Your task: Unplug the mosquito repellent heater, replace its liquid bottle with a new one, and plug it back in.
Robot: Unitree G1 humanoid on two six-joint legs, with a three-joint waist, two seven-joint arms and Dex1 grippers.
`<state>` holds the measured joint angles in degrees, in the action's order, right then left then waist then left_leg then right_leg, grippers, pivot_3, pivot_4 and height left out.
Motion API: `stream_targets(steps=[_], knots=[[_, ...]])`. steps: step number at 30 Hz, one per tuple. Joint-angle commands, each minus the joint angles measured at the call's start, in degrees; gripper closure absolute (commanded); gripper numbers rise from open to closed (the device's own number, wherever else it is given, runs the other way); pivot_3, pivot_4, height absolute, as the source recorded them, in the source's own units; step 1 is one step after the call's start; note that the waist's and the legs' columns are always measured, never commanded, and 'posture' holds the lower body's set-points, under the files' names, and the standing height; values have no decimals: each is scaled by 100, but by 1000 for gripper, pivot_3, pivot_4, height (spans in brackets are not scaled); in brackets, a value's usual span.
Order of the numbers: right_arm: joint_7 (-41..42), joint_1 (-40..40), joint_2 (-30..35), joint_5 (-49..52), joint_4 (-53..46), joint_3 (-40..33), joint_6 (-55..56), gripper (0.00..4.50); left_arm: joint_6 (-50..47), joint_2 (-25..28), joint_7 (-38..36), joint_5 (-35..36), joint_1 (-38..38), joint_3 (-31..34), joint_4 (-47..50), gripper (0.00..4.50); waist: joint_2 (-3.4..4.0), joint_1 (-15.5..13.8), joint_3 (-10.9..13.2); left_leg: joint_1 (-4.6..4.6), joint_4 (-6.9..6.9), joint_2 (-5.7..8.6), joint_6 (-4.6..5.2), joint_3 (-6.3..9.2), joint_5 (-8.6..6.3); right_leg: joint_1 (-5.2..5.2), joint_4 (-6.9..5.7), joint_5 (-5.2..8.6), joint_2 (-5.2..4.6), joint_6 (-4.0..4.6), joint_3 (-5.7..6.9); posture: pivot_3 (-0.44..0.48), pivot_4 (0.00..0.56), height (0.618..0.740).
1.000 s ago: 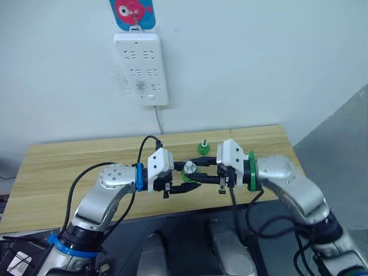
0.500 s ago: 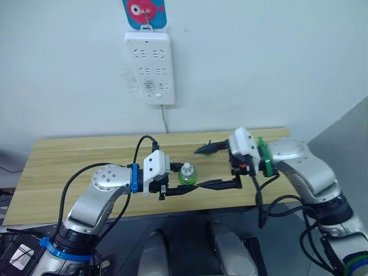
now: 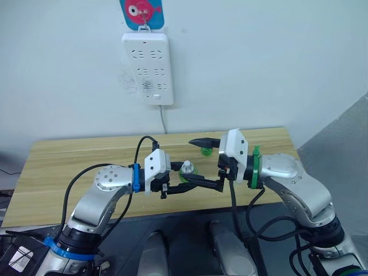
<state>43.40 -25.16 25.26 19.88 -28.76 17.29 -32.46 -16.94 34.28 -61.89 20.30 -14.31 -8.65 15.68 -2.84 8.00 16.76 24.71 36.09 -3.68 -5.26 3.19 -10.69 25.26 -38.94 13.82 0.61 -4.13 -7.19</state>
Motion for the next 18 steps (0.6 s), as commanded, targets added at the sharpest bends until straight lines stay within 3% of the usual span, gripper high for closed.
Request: stream_targets(steps=[1,8,13,18], knots=[[-31,64,4,-179,97,6,302,0,86,-44,8,61,-42,-40,207,2272,0,-1,0,0,-1,0,0,0,0,0,0,0,0,0,0,-145,225,740],[257,203,507,-82,248,-460,375,0,172,29,-37,0,-38,30,119,2272,0,-2,0,0,0,0,0,0,0,0,0,0,0,0,-1,-154,227,740],[729,555,965,473,-280,-643,102,0,251,48,-39,-29,-39,38,33,2272,0,-6,0,0,0,1,0,-1,0,-2,2,0,0,0,-1,-162,229,740],[275,493,456,466,-576,-231,-133,0,254,-8,-2,-41,-118,-25,7,2272,2,44,-2,-3,-2,-5,1,1,0,1,-5,0,6,1,-2,-164,230,740]])
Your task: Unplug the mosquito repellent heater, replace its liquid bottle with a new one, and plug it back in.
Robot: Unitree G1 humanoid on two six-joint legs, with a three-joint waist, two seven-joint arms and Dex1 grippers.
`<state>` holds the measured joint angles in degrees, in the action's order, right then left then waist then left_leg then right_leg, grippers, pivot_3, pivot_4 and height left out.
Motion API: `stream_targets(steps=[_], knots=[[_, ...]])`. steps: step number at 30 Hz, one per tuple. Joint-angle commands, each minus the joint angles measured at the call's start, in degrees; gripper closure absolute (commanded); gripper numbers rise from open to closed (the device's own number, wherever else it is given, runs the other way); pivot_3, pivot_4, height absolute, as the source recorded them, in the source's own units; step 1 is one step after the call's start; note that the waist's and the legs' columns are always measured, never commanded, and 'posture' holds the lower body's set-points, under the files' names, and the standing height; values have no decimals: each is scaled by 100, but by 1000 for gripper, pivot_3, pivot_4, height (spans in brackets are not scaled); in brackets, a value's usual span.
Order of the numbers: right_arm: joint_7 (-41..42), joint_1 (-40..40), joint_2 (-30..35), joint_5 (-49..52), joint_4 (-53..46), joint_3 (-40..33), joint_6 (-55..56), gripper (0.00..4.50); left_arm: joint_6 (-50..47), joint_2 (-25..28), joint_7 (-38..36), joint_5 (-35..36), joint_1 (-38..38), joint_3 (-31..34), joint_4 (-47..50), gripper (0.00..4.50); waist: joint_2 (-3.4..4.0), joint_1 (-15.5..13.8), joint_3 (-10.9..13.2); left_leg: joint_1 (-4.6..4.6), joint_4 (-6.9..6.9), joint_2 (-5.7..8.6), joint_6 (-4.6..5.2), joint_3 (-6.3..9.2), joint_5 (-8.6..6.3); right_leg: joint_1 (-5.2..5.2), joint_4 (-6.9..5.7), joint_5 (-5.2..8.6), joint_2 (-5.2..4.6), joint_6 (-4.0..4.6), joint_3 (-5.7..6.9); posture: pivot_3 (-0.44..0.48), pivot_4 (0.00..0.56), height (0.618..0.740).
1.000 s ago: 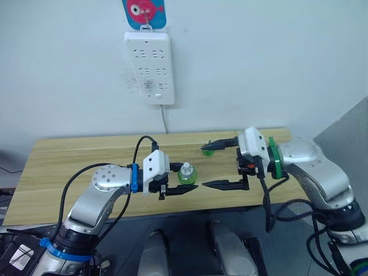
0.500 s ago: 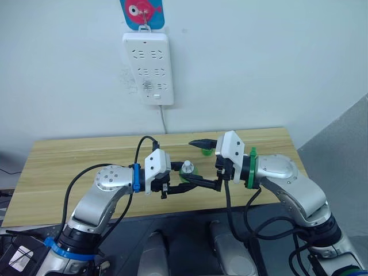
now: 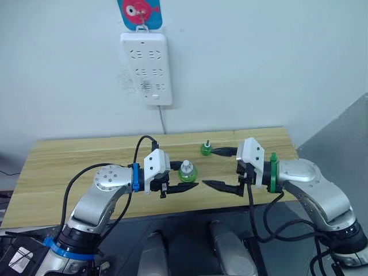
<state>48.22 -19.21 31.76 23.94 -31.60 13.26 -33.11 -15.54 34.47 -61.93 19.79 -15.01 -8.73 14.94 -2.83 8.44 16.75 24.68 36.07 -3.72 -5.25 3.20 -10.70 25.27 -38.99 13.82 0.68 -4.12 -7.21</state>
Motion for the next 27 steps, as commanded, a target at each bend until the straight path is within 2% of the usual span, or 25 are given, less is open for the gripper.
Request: stream_targets(steps=[1,5,8,21,24,27], knots=[[-385,-181,-407,-21,-217,265,-94,0,108,-44,4,10,-54,-42,94,2272,1,0,-2,0,1,0,0,1,0,-1,-1,0,0,1,1,-164,231,740],[-904,-494,-994,-411,238,553,-89,0,85,-76,0,10,-42,-103,159,2272,-1,-5,-6,1,8,3,-1,-5,1,-3,2,-2,-2,2,-5,-163,231,740],[-943,-623,-1074,-487,434,480,-46,0,64,-73,12,11,-28,-129,209,2272,-2,-44,-8,1,7,2,-1,-4,1,-3,2,-1,-2,1,-3,-157,233,740],[61,-184,419,560,-145,-585,-617,0,44,19,73,41,56,-70,261,2272,-1,-43,-8,5,4,2,0,-1,0,-2,6,-1,-3,1,-1,-166,239,740],[87,-222,450,898,-363,-647,-832,0,57,16,65,29,41,-82,224,2272,0,-20,-9,2,3,1,0,-2,0,-1,3,-1,0,2,-2,-170,240,740],[-163,-391,197,1121,-539,-533,-1100,0,69,6,43,17,11,-111,187,2272,0,-21,-9,1,3,1,0,-1,0,-1,3,-1,-1,1,-2,-173,240,740]])
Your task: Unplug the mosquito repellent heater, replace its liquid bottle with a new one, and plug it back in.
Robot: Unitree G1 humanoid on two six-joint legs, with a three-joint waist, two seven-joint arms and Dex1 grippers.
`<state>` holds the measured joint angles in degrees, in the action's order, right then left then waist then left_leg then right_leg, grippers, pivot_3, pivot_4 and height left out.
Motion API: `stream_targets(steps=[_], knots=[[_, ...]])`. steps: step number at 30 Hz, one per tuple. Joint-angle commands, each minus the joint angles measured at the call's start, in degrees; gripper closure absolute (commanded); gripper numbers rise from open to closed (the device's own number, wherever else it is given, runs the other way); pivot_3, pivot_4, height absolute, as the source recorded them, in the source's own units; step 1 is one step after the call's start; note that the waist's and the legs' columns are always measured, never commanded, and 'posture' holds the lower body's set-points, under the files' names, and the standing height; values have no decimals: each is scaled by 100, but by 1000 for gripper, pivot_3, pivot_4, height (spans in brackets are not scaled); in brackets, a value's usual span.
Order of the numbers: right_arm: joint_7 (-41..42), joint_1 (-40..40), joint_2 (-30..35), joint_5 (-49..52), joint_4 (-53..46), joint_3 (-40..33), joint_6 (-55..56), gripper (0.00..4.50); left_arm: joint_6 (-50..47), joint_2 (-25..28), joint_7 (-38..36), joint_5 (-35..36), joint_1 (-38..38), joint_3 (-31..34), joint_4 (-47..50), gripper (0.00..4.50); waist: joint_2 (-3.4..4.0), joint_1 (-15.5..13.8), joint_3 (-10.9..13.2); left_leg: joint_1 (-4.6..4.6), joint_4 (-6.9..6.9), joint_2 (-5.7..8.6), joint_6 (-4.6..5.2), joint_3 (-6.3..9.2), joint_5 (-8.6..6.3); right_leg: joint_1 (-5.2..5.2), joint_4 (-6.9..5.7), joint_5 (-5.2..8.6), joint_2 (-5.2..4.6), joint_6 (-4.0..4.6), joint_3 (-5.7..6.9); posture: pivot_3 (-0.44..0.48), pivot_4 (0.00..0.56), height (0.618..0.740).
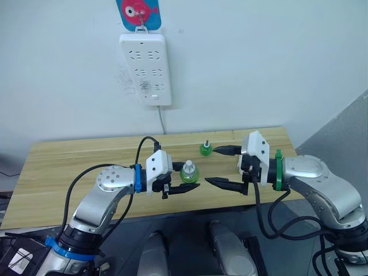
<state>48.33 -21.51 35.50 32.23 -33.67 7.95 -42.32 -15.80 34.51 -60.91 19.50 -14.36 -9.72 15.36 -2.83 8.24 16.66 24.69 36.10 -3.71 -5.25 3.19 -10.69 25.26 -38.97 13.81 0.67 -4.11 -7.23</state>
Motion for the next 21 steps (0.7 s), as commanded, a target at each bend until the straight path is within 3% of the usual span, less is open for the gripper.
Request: stream_targets(steps=[1,7,9,11,19,21], knots=[[-313,-252,-337,306,-333,91,-254,0,101,-4,-68,38,-70,-27,134,2272,0,-2,0,0,0,0,0,0,0,0,1,0,0,0,0,-176,241,740],[-695,-565,-843,192,-126,406,-406,0,92,-33,-84,19,-98,-60,132,2272,0,-5,0,2,1,1,0,-1,0,0,3,0,-1,0,-1,-175,241,740],[-761,-636,-957,154,-17,487,-404,374,85,-45,-85,15,-100,-65,136,2272,0,-7,0,3,0,0,0,-1,0,0,5,0,-1,-1,0,-169,241,740],[-735,-679,-999,126,49,564,-369,898,69,-58,-79,16,-103,-59,140,2272,0,-11,0,3,-1,0,0,-1,0,2,4,0,-1,0,1,-165,240,740],[-442,-781,-859,18,52,721,-173,3859,20,-54,-35,18,-51,4,178,2272,0,-16,0,3,-1,0,0,-1,0,1,4,0,-1,0,1,-157,236,740],[-384,-795,-822,38,32,705,-106,4223,3,-53,-18,20,-30,17,179,2272,0,-16,0,3,-1,0,0,0,0,1,4,0,-1,0,2,-160,235,740]])
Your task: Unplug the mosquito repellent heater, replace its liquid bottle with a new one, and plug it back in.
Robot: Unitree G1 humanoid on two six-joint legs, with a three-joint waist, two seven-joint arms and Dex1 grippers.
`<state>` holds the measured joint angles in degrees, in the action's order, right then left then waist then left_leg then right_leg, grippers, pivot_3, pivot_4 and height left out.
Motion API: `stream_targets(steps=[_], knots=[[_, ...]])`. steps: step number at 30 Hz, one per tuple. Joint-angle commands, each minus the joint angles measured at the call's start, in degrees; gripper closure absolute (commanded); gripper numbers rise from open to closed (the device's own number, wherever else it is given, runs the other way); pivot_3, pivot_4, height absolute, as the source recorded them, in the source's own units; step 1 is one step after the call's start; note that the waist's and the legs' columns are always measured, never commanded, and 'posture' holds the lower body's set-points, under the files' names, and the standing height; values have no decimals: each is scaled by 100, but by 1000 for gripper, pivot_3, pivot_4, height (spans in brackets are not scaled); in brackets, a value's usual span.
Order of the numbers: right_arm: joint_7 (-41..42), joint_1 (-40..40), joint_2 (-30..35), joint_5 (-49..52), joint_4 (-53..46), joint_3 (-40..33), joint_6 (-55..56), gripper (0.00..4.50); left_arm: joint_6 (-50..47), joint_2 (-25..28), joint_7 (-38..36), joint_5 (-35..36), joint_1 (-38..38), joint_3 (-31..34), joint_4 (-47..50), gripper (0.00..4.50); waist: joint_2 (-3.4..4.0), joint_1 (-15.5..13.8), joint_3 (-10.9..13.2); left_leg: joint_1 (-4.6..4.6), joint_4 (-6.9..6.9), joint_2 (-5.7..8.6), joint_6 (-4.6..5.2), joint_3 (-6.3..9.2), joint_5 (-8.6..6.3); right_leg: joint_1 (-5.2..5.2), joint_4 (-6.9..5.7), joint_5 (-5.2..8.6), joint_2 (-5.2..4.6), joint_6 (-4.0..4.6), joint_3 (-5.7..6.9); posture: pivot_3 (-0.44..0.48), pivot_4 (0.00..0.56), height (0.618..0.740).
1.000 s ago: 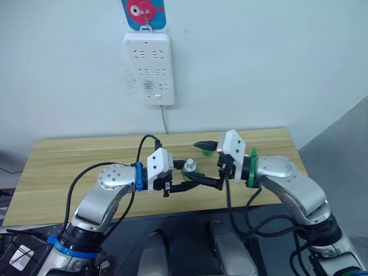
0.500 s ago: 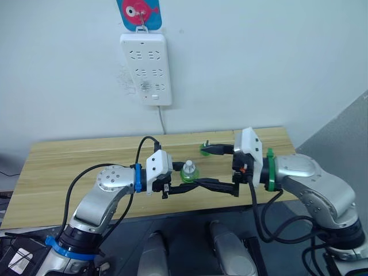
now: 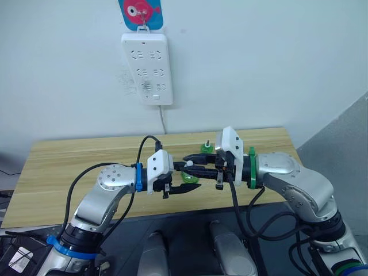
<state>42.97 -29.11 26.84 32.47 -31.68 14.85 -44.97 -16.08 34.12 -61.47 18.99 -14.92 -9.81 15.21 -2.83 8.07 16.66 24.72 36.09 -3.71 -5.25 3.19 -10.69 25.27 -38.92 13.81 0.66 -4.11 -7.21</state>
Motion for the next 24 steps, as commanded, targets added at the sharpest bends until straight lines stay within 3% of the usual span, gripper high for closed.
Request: stream_targets(steps=[1,4,9,14,18,24], knots=[[172,-47,54,39,-178,-11,172,4222,15,-11,48,76,38,30,196,2272,0,0,0,0,0,0,0,0,0,0,0,0,0,0,0,-160,235,740],[197,-71,63,68,-199,-83,213,4222,-14,-11,75,87,78,41,202,2272,0,1,0,0,-1,0,0,0,0,0,0,0,0,0,0,-162,236,740],[-40,-652,39,687,-170,-980,-37,4222,70,116,118,-54,464,75,-11,2272,0,15,0,0,0,0,0,-1,0,0,0,0,0,0,-2,-176,234,740],[-209,-214,214,-206,368,-885,743,4222,115,417,238,-119,1196,371,-155,2272,-8,37,-12,-1,-10,-3,0,0,-1,4,3,3,0,4,2,-192,239,740],[-572,818,-53,-1862,1761,-130,2901,4222,122,659,307,-118,1814,561,206,2272,-13,12,-15,4,-15,-2,0,-3,-2,9,10,6,-2,8,1,-167,251,740],[-1430,972,-906,-2842,4298,-121,4918,4222,-91,825,445,-18,2406,701,842,2272,-6,28,-7,-4,-8,-1,-1,-28,-1,10,6,14,-8,35,-17,-111,278,740]])
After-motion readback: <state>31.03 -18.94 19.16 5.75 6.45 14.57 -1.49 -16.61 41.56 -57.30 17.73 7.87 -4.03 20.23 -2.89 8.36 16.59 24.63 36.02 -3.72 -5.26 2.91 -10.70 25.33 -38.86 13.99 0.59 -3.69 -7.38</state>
